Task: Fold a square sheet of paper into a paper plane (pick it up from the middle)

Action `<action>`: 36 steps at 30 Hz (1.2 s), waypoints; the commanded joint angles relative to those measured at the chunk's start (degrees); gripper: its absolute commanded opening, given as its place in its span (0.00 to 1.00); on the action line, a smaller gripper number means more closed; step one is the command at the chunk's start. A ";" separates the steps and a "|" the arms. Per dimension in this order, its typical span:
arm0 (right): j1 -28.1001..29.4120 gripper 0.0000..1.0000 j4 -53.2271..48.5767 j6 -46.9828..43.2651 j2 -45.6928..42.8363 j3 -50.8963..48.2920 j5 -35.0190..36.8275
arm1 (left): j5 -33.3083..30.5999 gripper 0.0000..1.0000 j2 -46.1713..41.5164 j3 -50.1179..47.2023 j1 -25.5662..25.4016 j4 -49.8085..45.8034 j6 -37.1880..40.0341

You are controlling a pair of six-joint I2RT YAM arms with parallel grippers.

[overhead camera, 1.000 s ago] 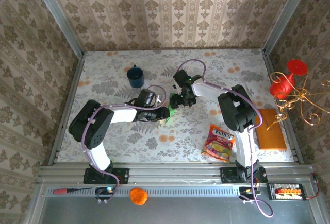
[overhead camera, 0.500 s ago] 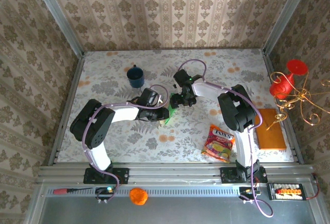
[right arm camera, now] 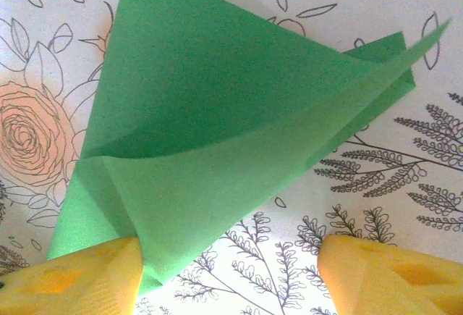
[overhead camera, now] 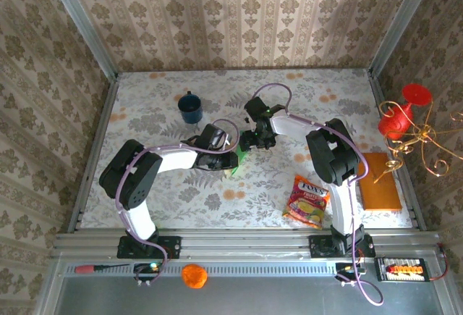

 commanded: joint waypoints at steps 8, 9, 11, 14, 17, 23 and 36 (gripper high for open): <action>-1.64 0.65 -4.22 3.30 5.17 -2.86 1.56 | -4.15 0.23 5.21 -1.29 -2.59 -7.92 2.66; -1.77 0.64 -4.40 3.64 5.22 -2.69 1.43 | -4.29 0.23 5.33 -1.26 -2.57 -8.14 2.70; -1.96 0.63 -4.08 4.11 5.10 -2.65 0.57 | -4.54 0.23 5.51 -1.24 -2.65 -8.44 2.75; -2.40 0.63 -2.79 4.89 2.71 -3.25 -1.92 | -4.63 0.23 5.94 -0.81 -2.79 -8.72 2.83; -3.39 0.64 0.55 6.21 -3.22 -6.00 -5.91 | -4.63 0.23 6.21 -0.41 -2.79 -9.02 3.02; -6.32 0.67 10.04 9.65 -17.23 -16.42 -12.83 | -4.78 0.23 6.13 0.04 -2.87 -9.44 3.15; -1.70 0.29 26.57 18.67 -19.00 -25.20 -24.13 | -4.77 0.23 6.00 0.58 -2.81 -9.33 3.63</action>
